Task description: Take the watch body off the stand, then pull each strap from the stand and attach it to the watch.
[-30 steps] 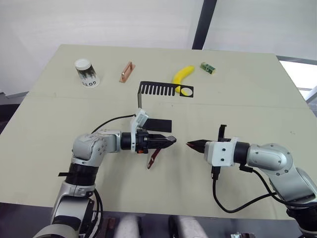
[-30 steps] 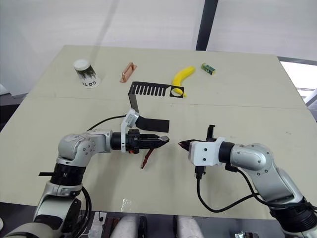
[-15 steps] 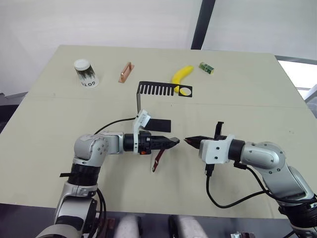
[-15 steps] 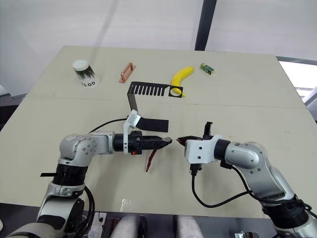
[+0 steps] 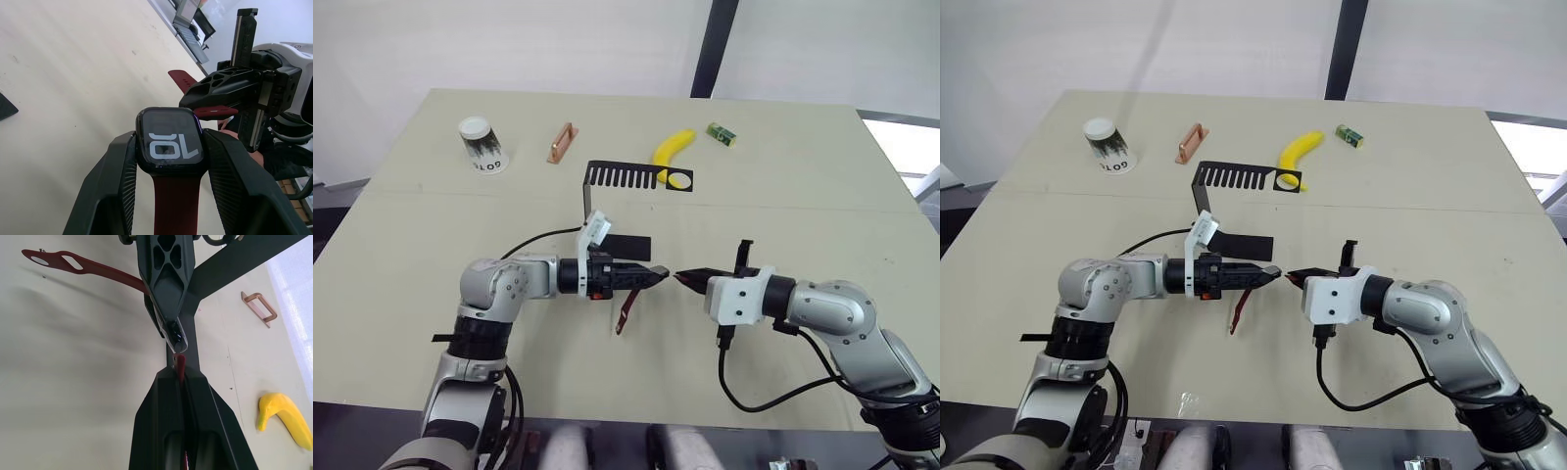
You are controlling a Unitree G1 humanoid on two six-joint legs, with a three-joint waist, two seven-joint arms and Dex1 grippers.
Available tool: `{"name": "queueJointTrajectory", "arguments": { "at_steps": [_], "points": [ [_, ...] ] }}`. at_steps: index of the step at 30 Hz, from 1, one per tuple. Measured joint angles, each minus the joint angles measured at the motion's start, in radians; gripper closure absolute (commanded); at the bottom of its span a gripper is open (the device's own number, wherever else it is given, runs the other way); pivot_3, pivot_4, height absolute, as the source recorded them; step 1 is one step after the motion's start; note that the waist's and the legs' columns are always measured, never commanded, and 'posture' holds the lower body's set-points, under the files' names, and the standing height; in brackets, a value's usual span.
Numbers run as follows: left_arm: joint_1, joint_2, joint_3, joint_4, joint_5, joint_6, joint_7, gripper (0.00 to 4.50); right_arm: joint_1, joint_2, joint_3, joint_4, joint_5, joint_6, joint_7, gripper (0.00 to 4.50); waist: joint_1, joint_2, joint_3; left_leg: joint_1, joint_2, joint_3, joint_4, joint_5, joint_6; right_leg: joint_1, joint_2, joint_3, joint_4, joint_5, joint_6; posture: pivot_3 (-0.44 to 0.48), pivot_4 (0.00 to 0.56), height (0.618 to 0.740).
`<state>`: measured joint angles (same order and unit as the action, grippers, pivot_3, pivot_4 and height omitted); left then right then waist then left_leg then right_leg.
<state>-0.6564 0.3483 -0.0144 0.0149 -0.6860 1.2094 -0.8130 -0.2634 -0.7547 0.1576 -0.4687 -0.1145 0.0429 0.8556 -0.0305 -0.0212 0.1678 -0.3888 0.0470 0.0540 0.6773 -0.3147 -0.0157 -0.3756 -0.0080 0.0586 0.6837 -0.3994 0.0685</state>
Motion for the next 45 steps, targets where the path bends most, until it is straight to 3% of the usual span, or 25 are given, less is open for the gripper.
{"name": "queueJointTrajectory", "arguments": {
  "at_steps": [9, 17, 45],
  "points": [
    [0.005, 0.067, -0.022, 0.084, -0.003, -0.087, -0.165, 2.89, 0.020, -0.010, -0.012, -0.059, 0.020, 0.038, 0.003, 4.50, 0.002, 0.000, 0.000, 0.000, 0.000, 0.000, 0.000, 0.000, 0.000, 0.000, 0.000, 0.000, 0.000, 0.000, 0.000, 0.000, 0.150, 0.740],
    [0.005, 0.077, -0.060, 0.124, 0.005, -0.128, -0.228, 2.89, 0.031, 0.013, 0.029, -0.108, -0.012, 0.133, 0.002, 4.50, -0.001, 0.000, 0.000, 0.000, 0.000, 0.000, 0.000, 0.000, 0.000, -0.001, 0.000, 0.000, 0.001, 0.000, 0.000, 0.000, 0.150, 0.740],
    [0.005, 0.061, -0.080, 0.158, 0.021, -0.163, -0.244, 2.89, -0.003, 0.034, 0.054, -0.104, -0.049, 0.101, 0.002, 4.50, -0.001, 0.000, 0.000, 0.000, 0.000, -0.001, 0.001, 0.000, 0.000, -0.001, 0.000, 0.000, 0.002, 0.000, 0.000, 0.000, 0.150, 0.740]
  ]
}}
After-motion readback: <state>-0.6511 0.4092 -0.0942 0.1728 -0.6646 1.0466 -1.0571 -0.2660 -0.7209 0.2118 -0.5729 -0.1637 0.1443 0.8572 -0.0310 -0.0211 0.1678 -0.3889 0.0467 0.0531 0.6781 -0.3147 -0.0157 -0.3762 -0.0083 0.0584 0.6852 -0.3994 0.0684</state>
